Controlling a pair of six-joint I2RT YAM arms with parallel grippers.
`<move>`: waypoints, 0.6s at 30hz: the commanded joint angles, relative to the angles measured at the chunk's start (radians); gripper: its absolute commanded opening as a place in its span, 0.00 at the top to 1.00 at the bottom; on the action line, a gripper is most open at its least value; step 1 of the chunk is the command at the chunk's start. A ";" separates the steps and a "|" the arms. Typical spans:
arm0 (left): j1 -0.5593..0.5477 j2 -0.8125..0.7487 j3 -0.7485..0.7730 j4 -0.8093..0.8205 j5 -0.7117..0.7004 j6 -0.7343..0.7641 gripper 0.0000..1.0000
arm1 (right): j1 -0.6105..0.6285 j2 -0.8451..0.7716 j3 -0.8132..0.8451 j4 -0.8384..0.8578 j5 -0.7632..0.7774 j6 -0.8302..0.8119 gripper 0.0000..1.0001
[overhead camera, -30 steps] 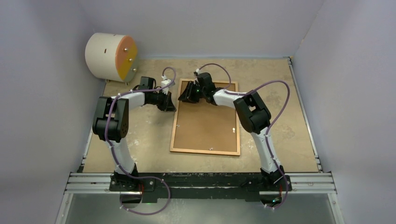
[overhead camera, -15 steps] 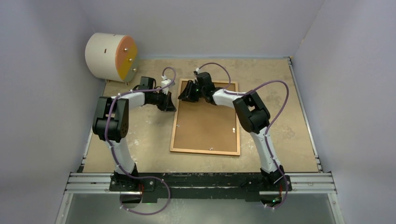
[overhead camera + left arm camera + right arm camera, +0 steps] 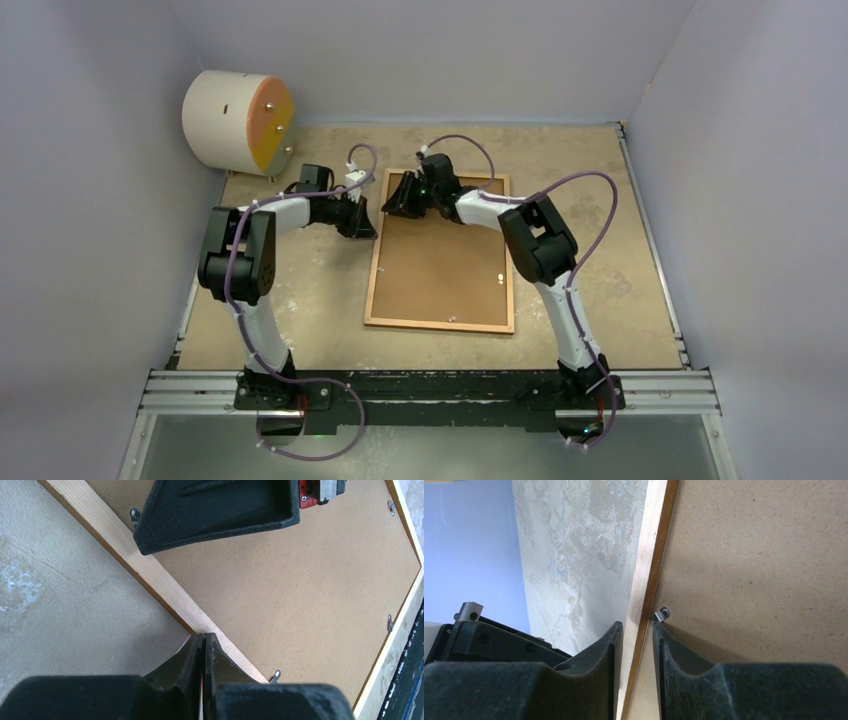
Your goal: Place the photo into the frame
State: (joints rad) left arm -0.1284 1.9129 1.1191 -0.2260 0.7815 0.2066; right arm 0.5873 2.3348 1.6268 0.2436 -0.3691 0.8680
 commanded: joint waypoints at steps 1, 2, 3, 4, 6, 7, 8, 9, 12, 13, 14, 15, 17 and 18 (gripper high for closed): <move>-0.002 0.027 -0.036 -0.020 -0.110 0.069 1.00 | 0.007 0.036 0.012 0.040 0.022 0.052 0.70; -0.002 0.028 -0.036 -0.020 -0.109 0.069 1.00 | 0.010 0.033 0.003 0.049 0.020 0.063 0.70; -0.002 0.028 -0.036 -0.020 -0.109 0.070 1.00 | 0.013 0.026 -0.004 0.053 0.025 0.072 0.70; -0.002 0.028 -0.036 -0.020 -0.108 0.070 1.00 | 0.019 0.020 -0.010 0.055 0.032 0.075 0.70; -0.002 0.028 -0.036 -0.020 -0.107 0.069 1.00 | 0.024 0.014 -0.010 0.054 0.040 0.076 0.69; -0.002 0.028 -0.035 -0.019 -0.107 0.070 1.00 | 0.025 0.015 -0.008 0.052 0.042 0.076 0.69; -0.002 0.028 -0.035 -0.021 -0.107 0.070 1.00 | 0.025 0.016 -0.007 0.050 0.042 0.079 0.69; -0.002 0.026 -0.034 -0.021 -0.107 0.070 1.00 | 0.025 0.017 -0.007 0.048 0.043 0.083 0.69; -0.002 0.025 -0.038 -0.021 -0.106 0.071 1.00 | 0.025 0.018 -0.012 0.052 0.061 0.092 0.69; -0.002 0.025 -0.039 -0.020 -0.107 0.072 1.00 | 0.026 0.017 -0.015 0.054 0.067 0.095 0.69; -0.003 0.025 -0.040 -0.020 -0.108 0.072 1.00 | 0.027 0.015 -0.019 0.059 0.078 0.097 0.69; -0.002 0.025 -0.041 -0.020 -0.108 0.072 1.00 | 0.026 0.013 -0.024 0.063 0.087 0.096 0.69; -0.002 0.022 -0.042 -0.021 -0.108 0.074 1.00 | 0.026 0.006 -0.026 0.060 0.087 0.100 0.68; -0.002 0.022 -0.042 -0.021 -0.109 0.076 1.00 | 0.026 0.000 -0.026 0.052 0.076 0.101 0.69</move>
State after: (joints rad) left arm -0.1284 1.9125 1.1179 -0.2256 0.7826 0.2134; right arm 0.6079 2.3371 1.6119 0.2794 -0.3309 0.9539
